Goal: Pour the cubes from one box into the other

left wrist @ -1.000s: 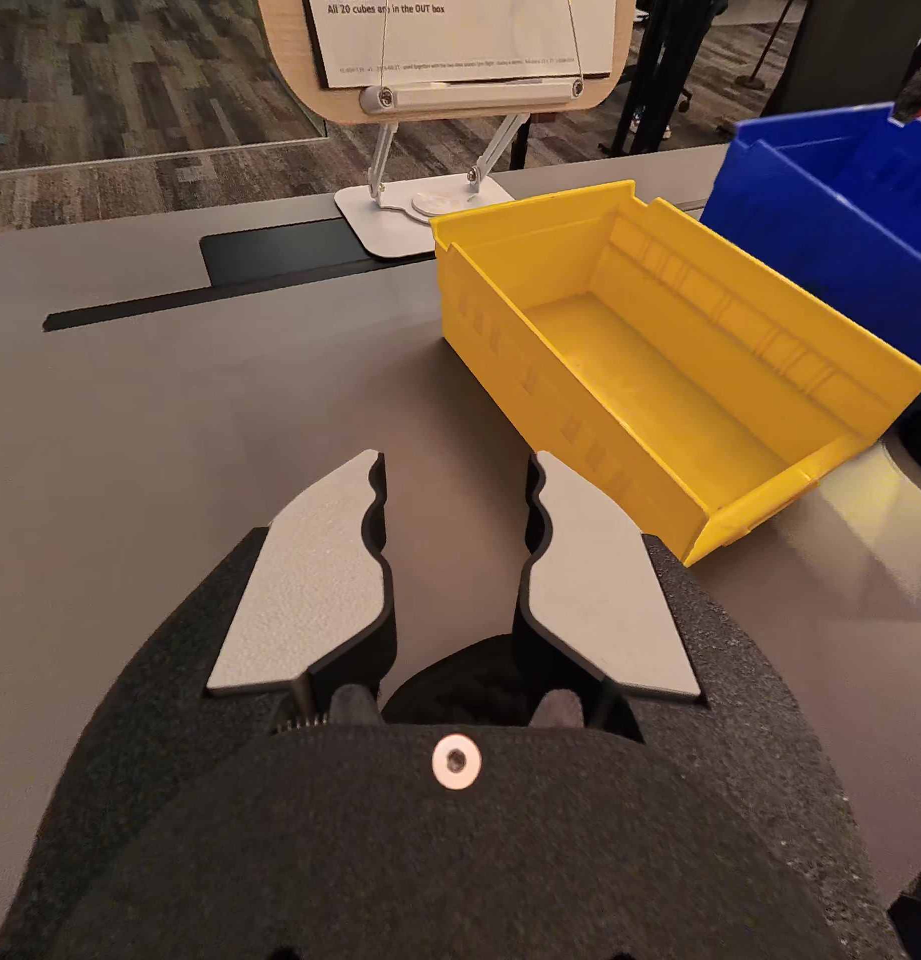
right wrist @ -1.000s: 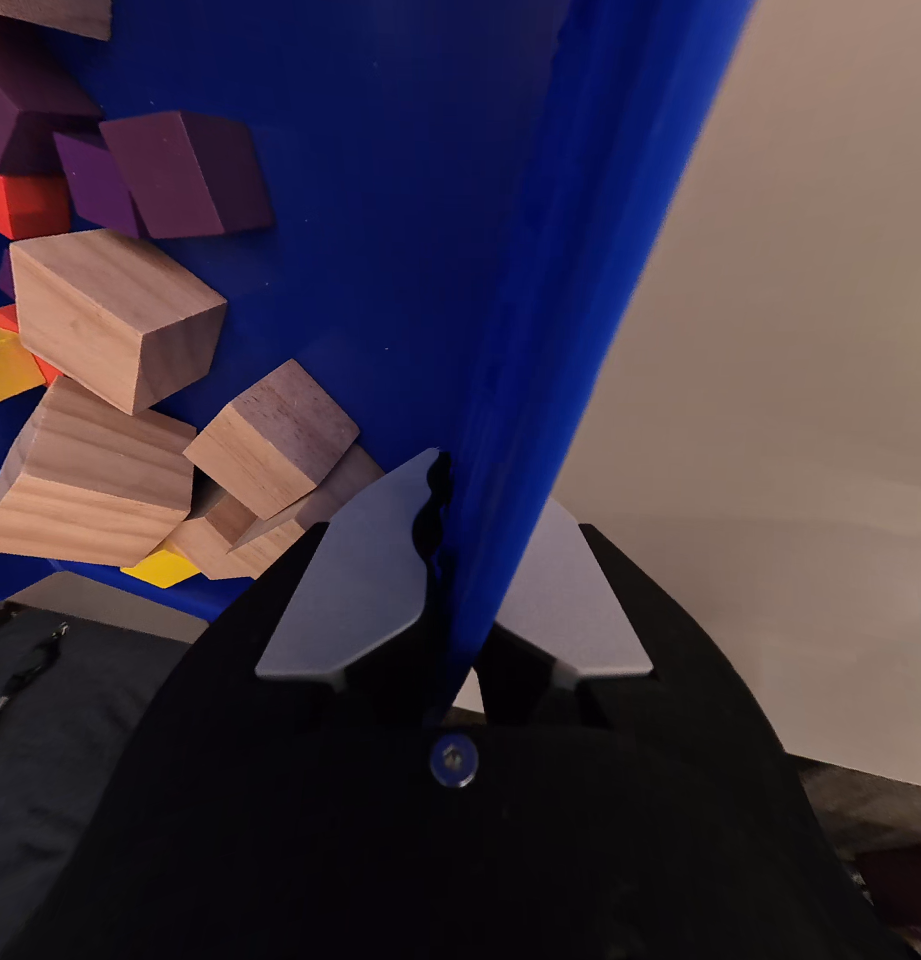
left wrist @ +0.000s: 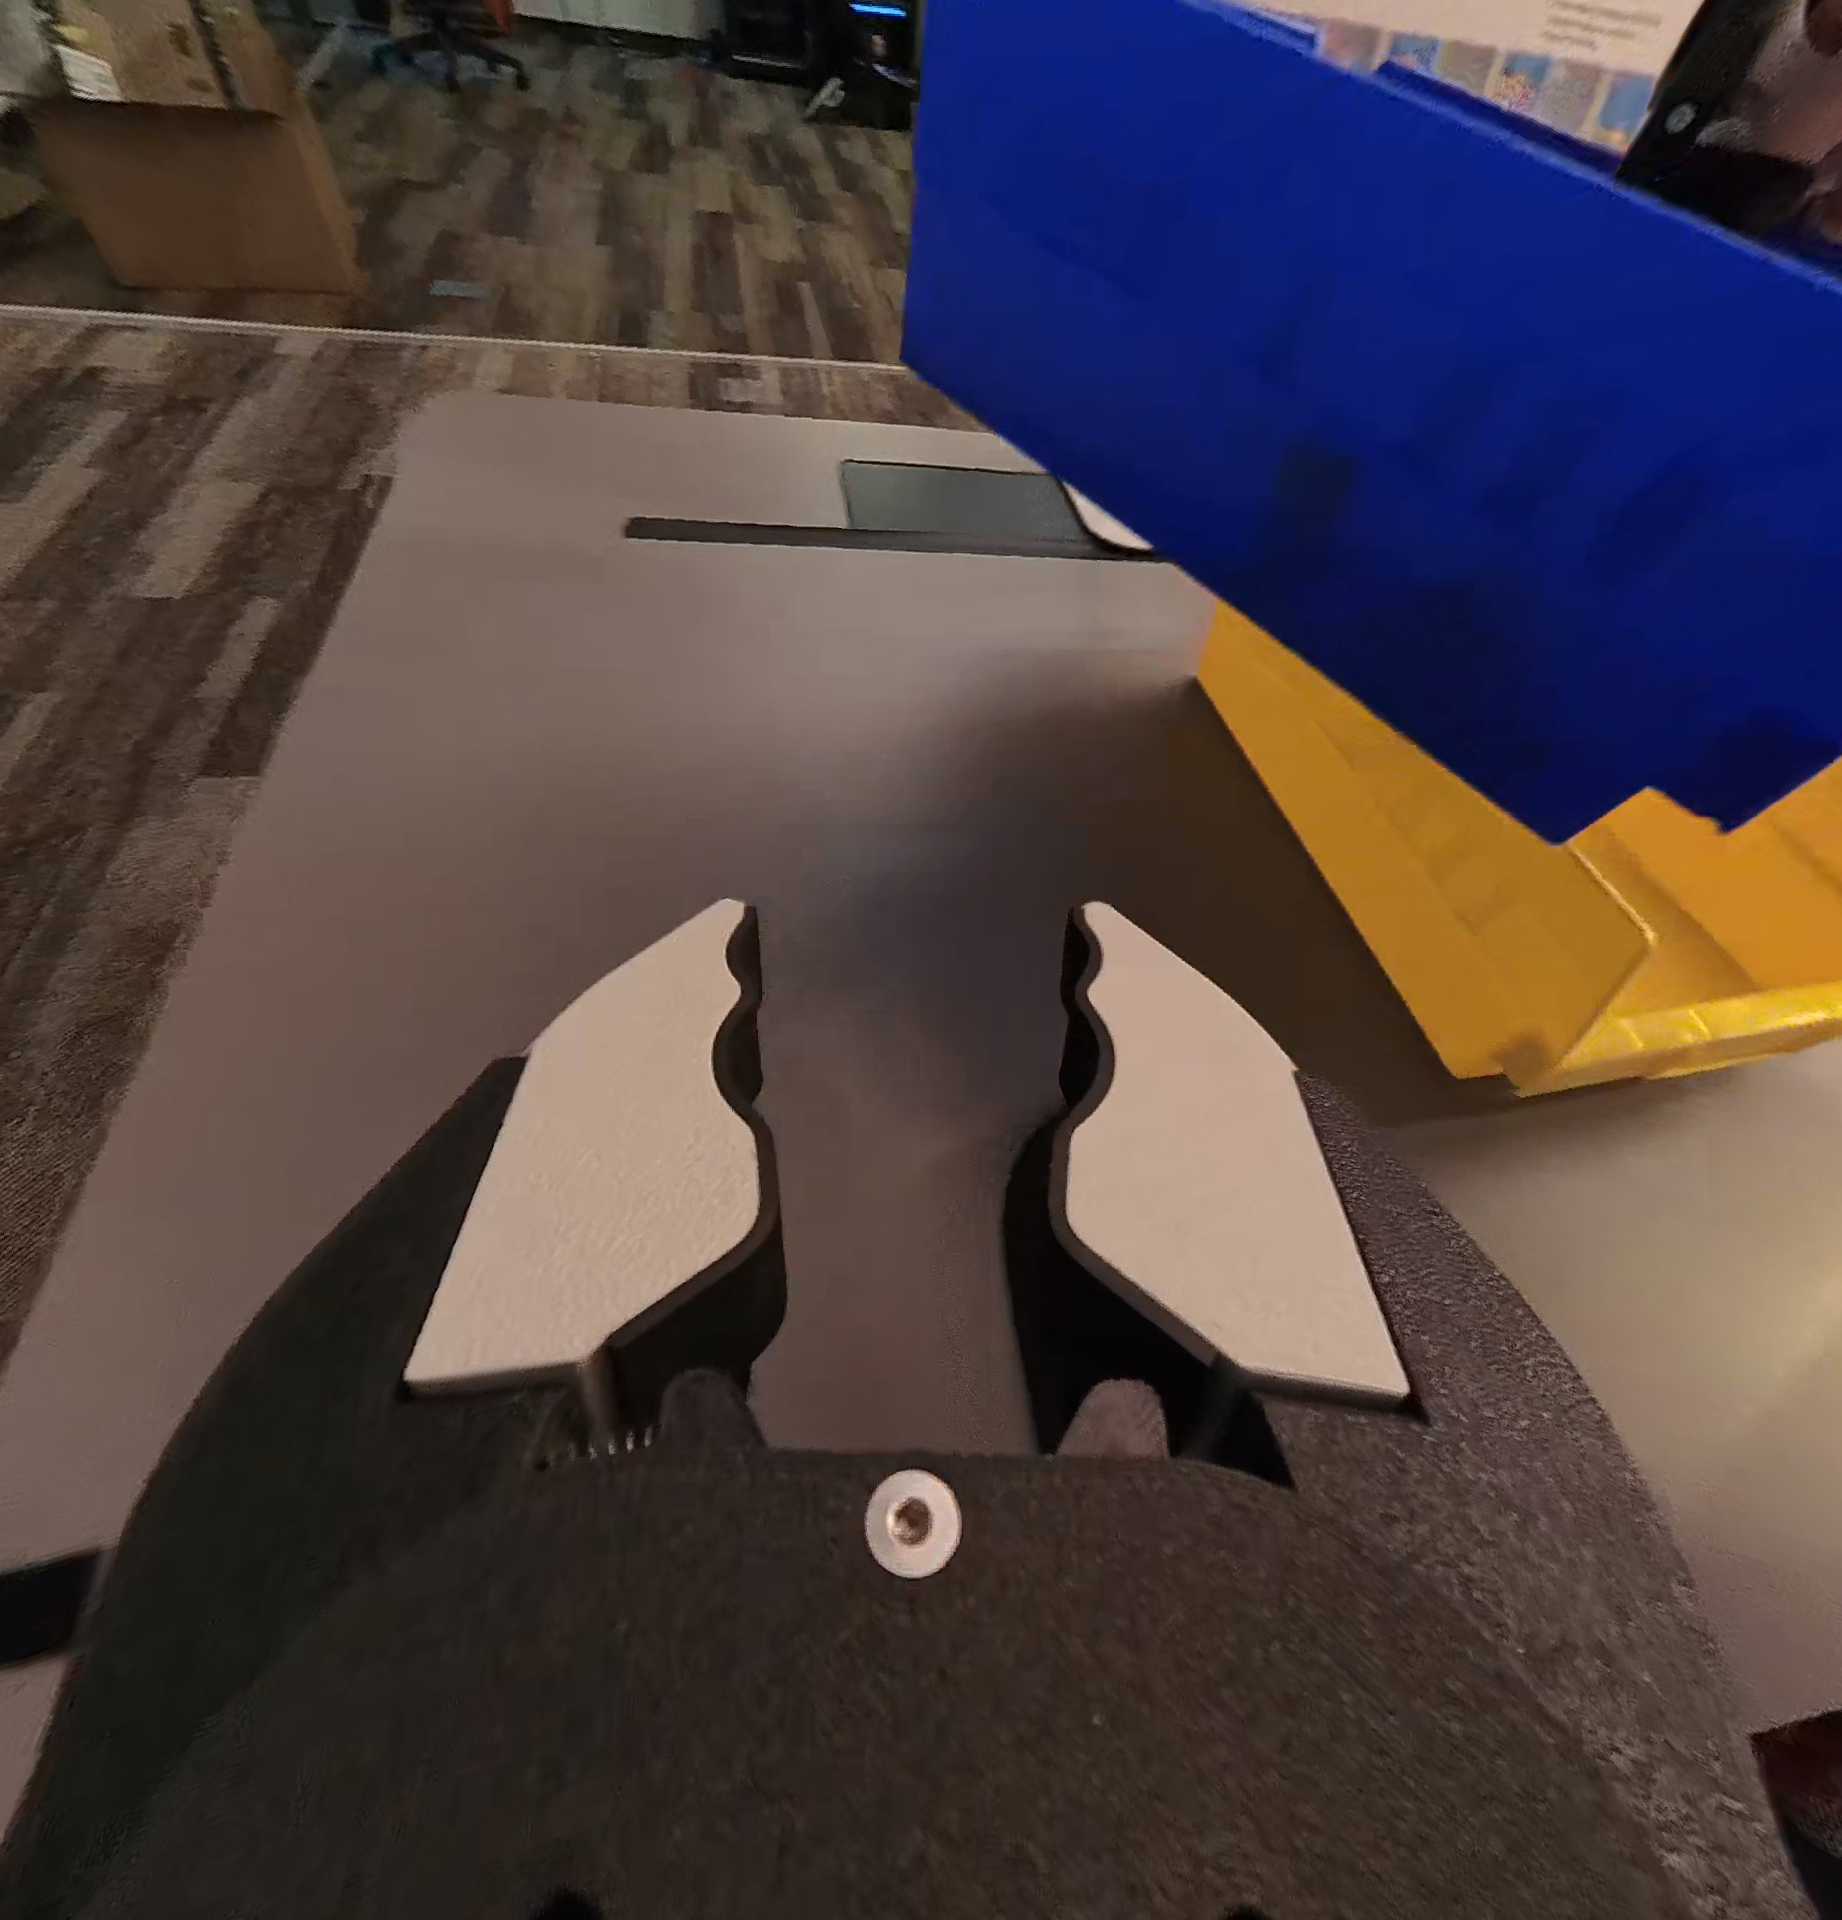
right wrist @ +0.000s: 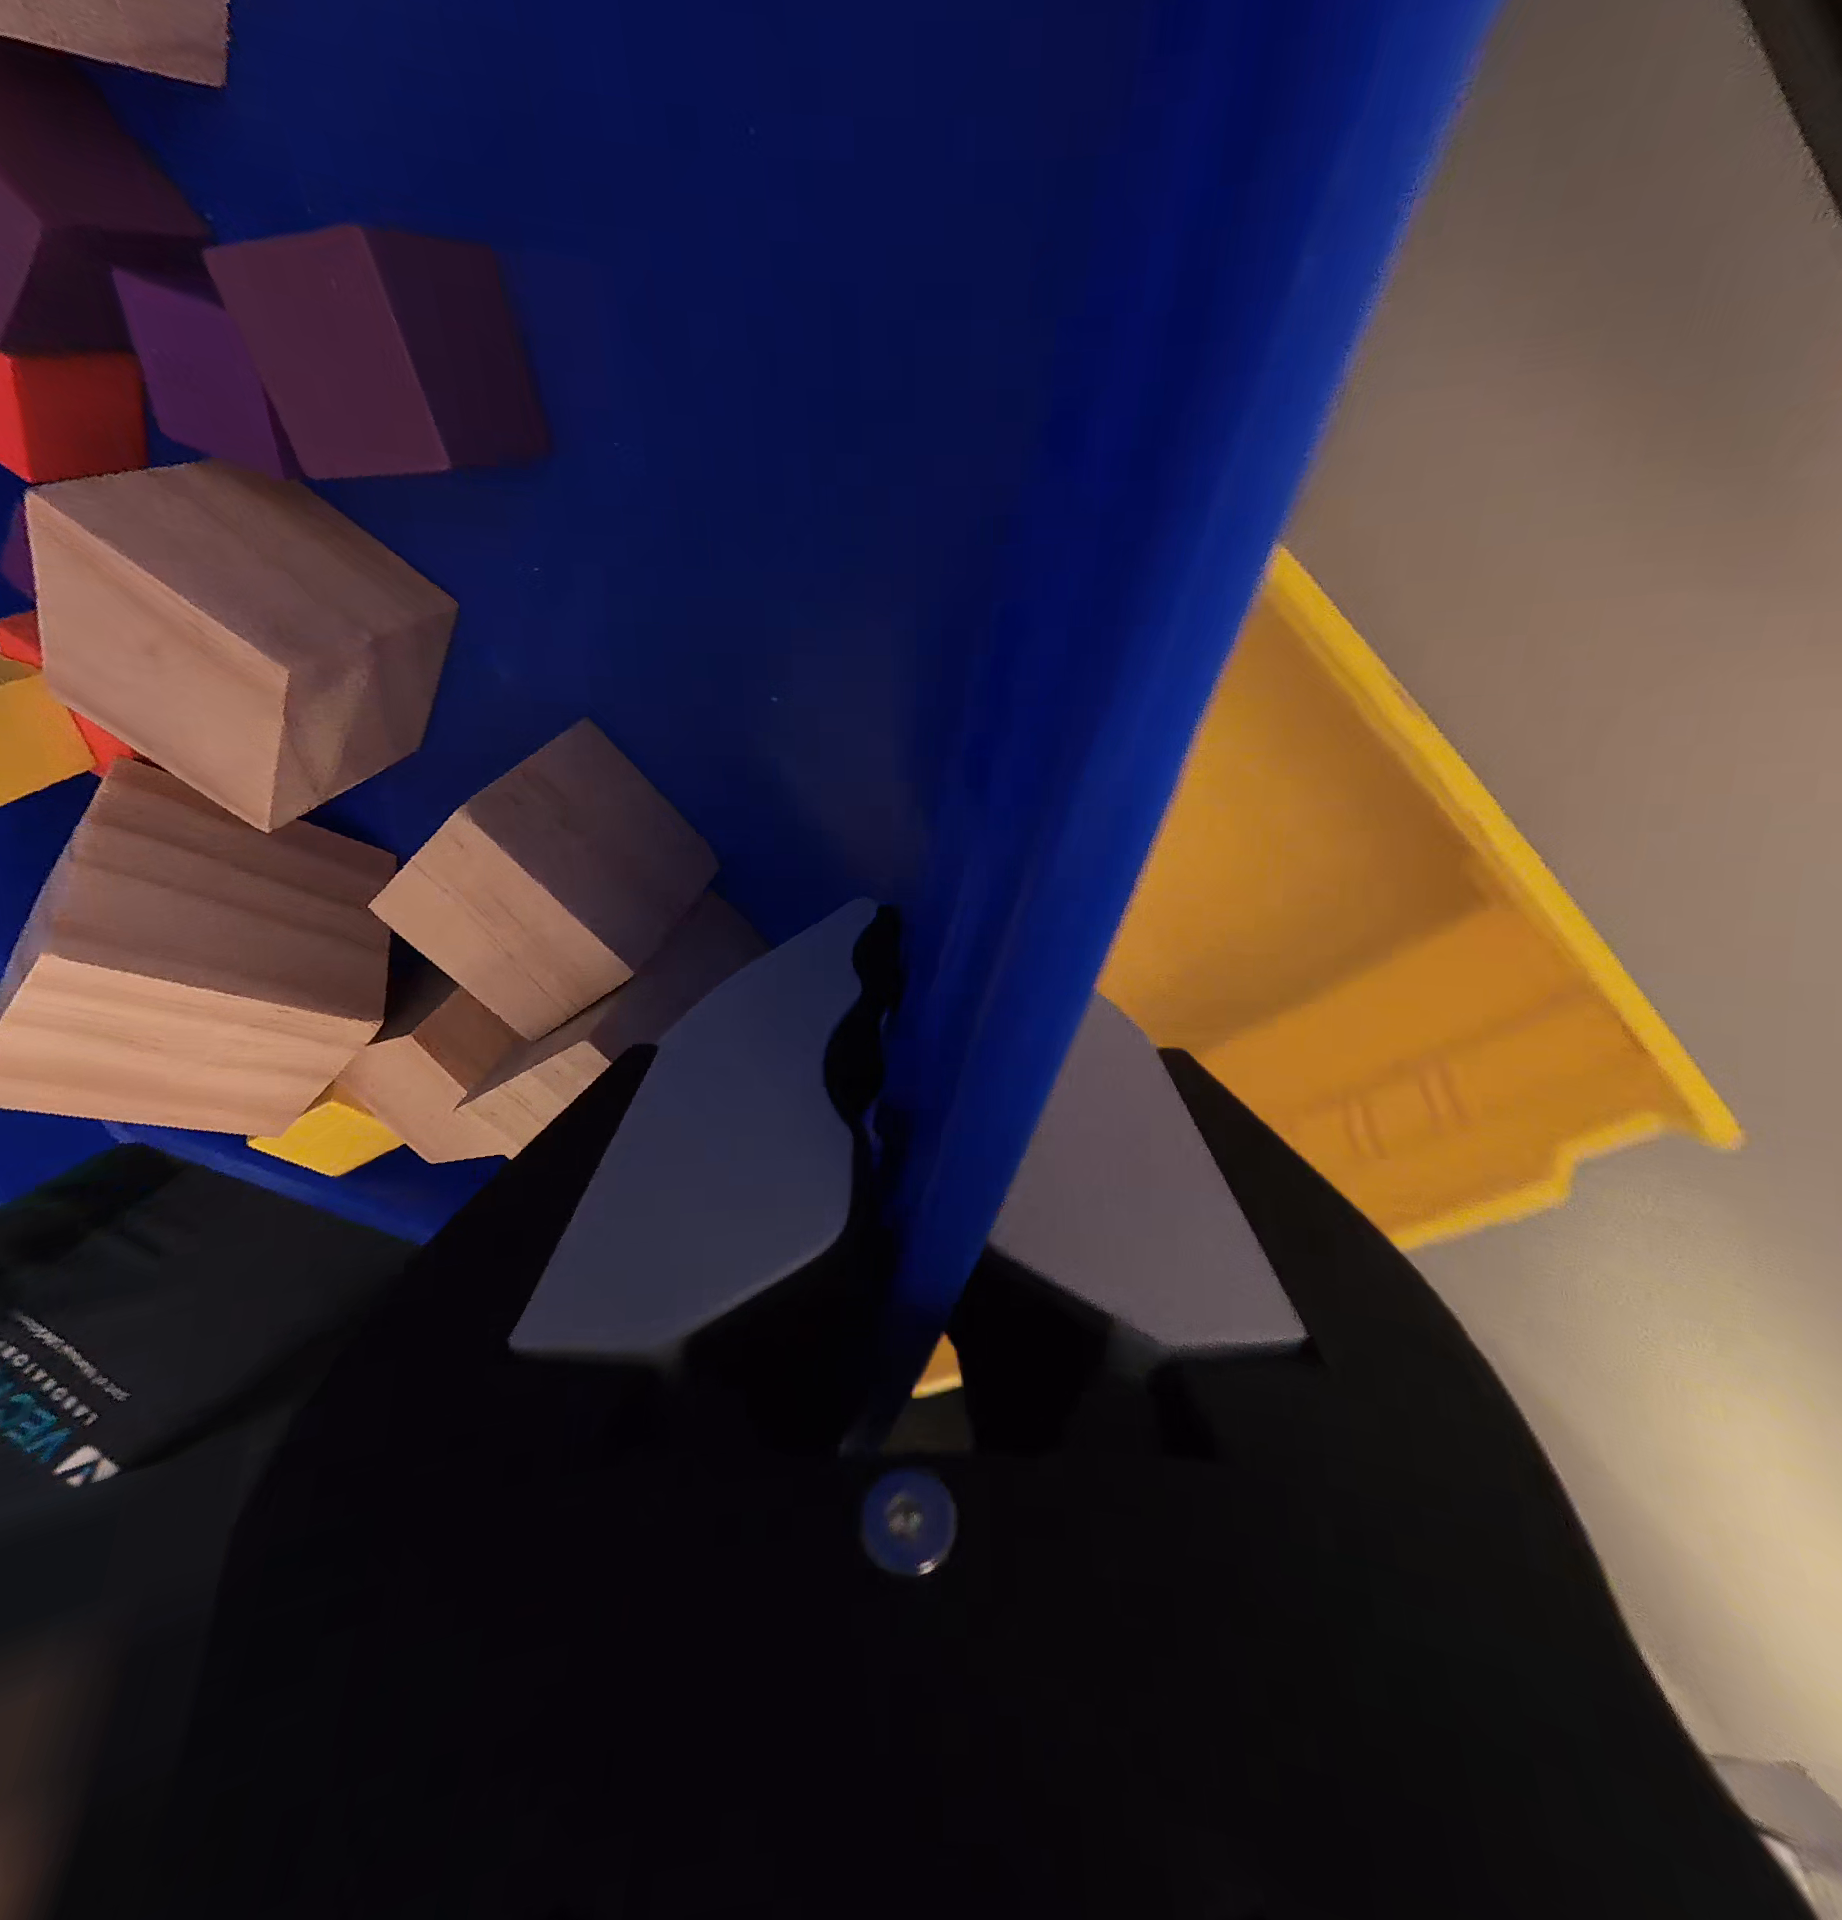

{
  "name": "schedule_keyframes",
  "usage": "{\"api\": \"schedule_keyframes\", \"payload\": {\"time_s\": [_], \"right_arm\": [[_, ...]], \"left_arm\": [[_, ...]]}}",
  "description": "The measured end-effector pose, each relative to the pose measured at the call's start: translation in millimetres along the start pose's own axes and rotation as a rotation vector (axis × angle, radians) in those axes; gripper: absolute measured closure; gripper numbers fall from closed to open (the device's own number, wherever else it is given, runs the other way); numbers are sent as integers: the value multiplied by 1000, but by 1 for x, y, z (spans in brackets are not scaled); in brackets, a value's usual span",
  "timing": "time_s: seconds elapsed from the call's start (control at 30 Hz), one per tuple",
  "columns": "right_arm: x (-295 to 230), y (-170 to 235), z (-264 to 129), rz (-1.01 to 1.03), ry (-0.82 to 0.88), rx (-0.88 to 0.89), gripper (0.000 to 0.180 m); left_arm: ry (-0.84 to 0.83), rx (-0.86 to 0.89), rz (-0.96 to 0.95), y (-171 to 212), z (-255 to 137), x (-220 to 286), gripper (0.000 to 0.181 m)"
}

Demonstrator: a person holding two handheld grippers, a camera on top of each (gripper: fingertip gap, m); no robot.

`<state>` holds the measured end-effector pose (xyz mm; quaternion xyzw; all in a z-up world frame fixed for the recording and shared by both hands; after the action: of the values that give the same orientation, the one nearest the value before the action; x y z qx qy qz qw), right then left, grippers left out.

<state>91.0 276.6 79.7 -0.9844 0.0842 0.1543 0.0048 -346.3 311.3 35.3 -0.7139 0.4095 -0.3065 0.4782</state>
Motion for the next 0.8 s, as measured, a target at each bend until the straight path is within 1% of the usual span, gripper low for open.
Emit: {"api": "schedule_keyframes", "payload": {"time_s": [0.17, 0.33, 0.5, 0.63, 0.73, 0.8], "right_arm": [[-57, -55, 27, -81, -14, -18, 174], [-88, -89, 59, -109, -35, -30, 174], [-88, -103, 98, -64, -28, -43, 174], [-80, -106, 127, -15, 14, -40, 174], [-76, -106, 145, 35, 35, -56, 173], [-76, -106, 152, 55, 34, -40, 175]], "left_arm": [[-104, 36, -50, 7, -28, -29, 125], [-136, 48, -74, 8, -40, -47, 125], [-213, 1, 20, 9, -33, -51, 122], [-121, 68, -59, 8, -21, -48, 121], [-146, 29, -43, 8, -7, -46, 123], [-134, 50, -48, 6, 5, -41, 124]]}}
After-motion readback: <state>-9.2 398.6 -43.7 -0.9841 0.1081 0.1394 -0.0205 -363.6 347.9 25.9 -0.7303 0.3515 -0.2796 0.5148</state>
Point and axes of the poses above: each gripper's, where its closed fingertips meet, z out along the fingers, y out of its underside, x = y × z across the jaws, the point moved 9 cm from there along -z, back along the fingers, and after that the axes turned 4 degrees about z, right-handed, at the moved point
